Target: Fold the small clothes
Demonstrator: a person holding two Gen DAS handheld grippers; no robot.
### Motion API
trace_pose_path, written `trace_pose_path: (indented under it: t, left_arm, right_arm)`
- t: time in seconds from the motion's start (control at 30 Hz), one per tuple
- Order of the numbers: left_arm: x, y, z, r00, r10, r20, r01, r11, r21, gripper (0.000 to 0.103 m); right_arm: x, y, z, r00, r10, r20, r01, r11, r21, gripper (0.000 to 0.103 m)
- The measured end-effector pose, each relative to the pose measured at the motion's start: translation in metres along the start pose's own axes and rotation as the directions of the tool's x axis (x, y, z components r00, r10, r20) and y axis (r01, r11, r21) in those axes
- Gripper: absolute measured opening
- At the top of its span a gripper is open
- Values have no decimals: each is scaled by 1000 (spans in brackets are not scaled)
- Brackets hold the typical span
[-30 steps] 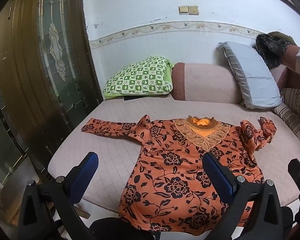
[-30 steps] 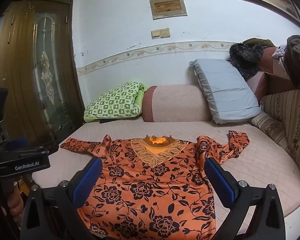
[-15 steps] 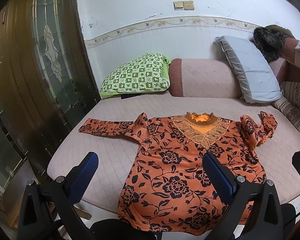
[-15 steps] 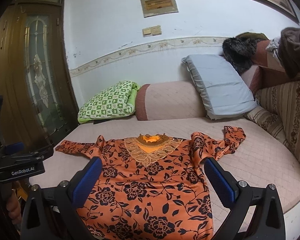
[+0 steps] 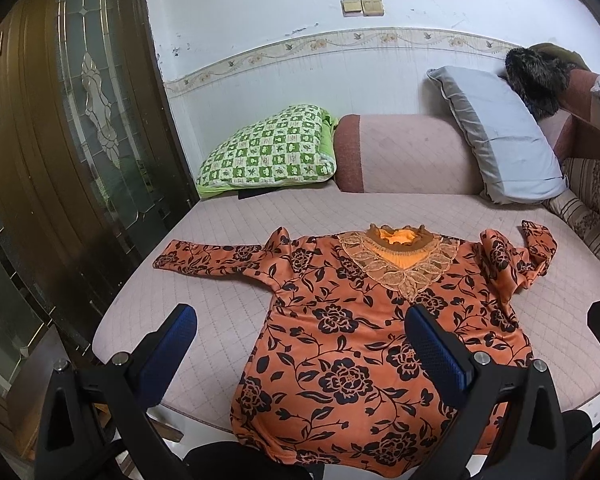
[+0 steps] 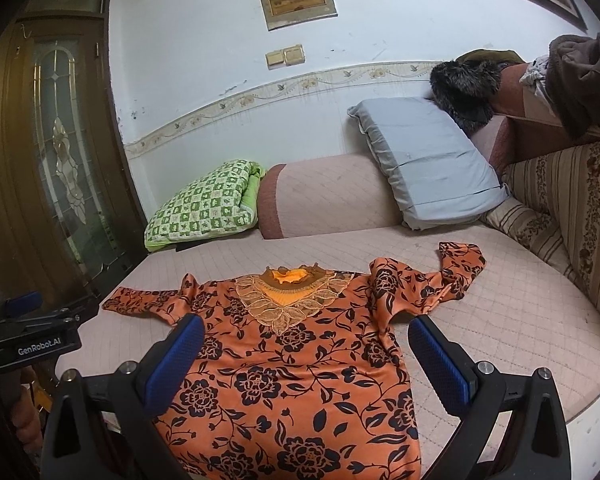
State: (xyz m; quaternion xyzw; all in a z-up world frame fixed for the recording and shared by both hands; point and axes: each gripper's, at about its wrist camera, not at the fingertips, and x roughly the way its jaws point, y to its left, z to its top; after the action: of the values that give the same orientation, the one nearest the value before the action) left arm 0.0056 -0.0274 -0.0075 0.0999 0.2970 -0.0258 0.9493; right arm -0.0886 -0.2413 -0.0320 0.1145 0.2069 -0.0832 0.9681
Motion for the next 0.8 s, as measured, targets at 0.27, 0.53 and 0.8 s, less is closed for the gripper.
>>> trace_pose_path:
  t: [0.27, 0.53, 0.8]
  left_arm:
    - [0, -1, -3, 1000, -1, 0, 1, 1000, 1, 103]
    - [0, -2, -4, 1000, 1, 2, -1, 1000, 2, 103]
    - [-2, 1, -3, 1000, 2, 5, -2, 1000, -1, 103]
  right_arm:
    - [0, 0, -1, 1000, -6, -2, 6, 1000, 6, 103]
    - [-2, 1, -3, 1000, -3, 0, 2, 1000, -7, 103]
    - [-1, 6, -2, 1000, -3, -5, 3, 1000, -17, 103]
